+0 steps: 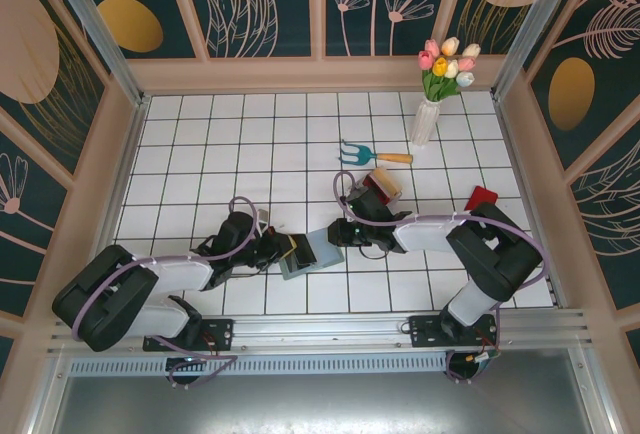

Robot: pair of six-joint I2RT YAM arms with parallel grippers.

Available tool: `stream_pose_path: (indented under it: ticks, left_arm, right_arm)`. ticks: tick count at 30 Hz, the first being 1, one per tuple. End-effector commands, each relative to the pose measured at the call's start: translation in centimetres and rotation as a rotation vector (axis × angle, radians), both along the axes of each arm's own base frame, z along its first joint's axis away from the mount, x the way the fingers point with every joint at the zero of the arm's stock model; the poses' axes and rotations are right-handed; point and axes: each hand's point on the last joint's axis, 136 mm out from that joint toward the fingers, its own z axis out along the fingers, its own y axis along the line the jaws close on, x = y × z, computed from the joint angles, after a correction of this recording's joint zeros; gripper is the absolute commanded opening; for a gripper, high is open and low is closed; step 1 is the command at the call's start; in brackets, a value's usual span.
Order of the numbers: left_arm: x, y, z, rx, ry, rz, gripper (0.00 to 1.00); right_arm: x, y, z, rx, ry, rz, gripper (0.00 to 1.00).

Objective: Put the credit cards into the card holder
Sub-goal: Insert the credit card into the card slot.

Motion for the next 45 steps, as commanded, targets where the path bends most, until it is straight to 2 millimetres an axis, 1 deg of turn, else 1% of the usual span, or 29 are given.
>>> stream_pose_path:
  ticks: [1, 5, 8, 12, 14, 15, 16, 18, 21, 23, 28, 31, 34, 37, 40, 45]
  left_arm:
    - [0.1, -0.1, -0.6, 0.023, 0.001, -0.005, 0.0]
    - [0.4, -0.6, -1.1, 0.029, 0.017, -0.023, 0.0]
    - [0.2, -0.5, -2.0, 0.062, 0.034, -0.035, 0.0]
    - [0.1, -0.5, -2.3, 0.081, 0.038, -0.043, 0.0]
    - [0.0, -0.8, -2.2, 0.074, 0.038, -0.055, 0.0]
    - [-0.4, -0.9, -2.2, 0.068, 0.041, -0.075, 0.0]
    - [-0.8, -0.6, -2.2, 0.071, 0.043, -0.077, 0.0]
    - [-1.0, 0.2, -2.4, 0.084, 0.033, -0.049, 0.0]
    - [-1.1, 0.4, -2.5, 0.102, 0.025, -0.057, 0.0]
    - [-0.8, 0.1, -2.3, 0.079, 0.013, -0.045, 0.0]
    - [-0.7, -1.1, -2.4, 0.065, 0.005, -0.08, 0.0]
    - [-0.4, -1.7, -1.9, 0.032, -0.013, -0.082, 0.0]
    - [-0.3, -1.8, -1.5, 0.018, -0.031, -0.081, 0.0]
    - [-0.4, -1.5, -1.1, 0.02, -0.047, -0.069, 0.0]
    - [-0.5, -1.7, -1.0, 0.033, -0.06, -0.104, 0.0]
    - [-0.9, -1.9, -1.6, 0.057, -0.029, -0.135, 0.0]
  right_arm:
    - [-2.3, -2.1, -3.7, -0.133, 0.1, 0.0, 0.21]
    - [-2.4, -2.1, -3.8, -0.136, 0.102, 0.0, 0.21]
    - [-2.4, -2.0, -3.7, -0.134, 0.101, 0.0, 0.21]
    - [-2.5, -2.0, -3.8, -0.133, 0.104, -0.002, 0.21]
    - [-2.5, -1.9, -3.9, -0.133, 0.105, 0.0, 0.21]
    - [-2.5, -2.0, -3.9, -0.136, 0.108, -0.002, 0.21]
    - [-2.5, -2.1, -3.9, -0.143, 0.109, -0.006, 0.21]
    - [-2.5, -2.3, -3.9, -0.148, 0.107, -0.02, 0.21]
    - [-2.6, -2.4, -4.0, -0.155, 0.117, -0.022, 0.2]
    - [-2.7, -2.3, -4.1, -0.147, 0.121, -0.022, 0.2]
    - [-2.8, -2.1, -3.9, -0.134, 0.126, -0.029, 0.2]
    - [-2.7, -2.0, -3.8, -0.131, 0.126, -0.029, 0.2]
    - [-2.9, -2.3, -4.0, -0.136, 0.132, -0.035, 0.2]
    - [-2.9, -2.4, -4.1, -0.137, 0.136, -0.045, 0.2]
    - [-2.9, -2.4, -3.9, -0.135, 0.136, -0.054, 0.2]
    - [-2.6, -2.3, -3.3, -0.124, 0.123, -0.054, 0.2]
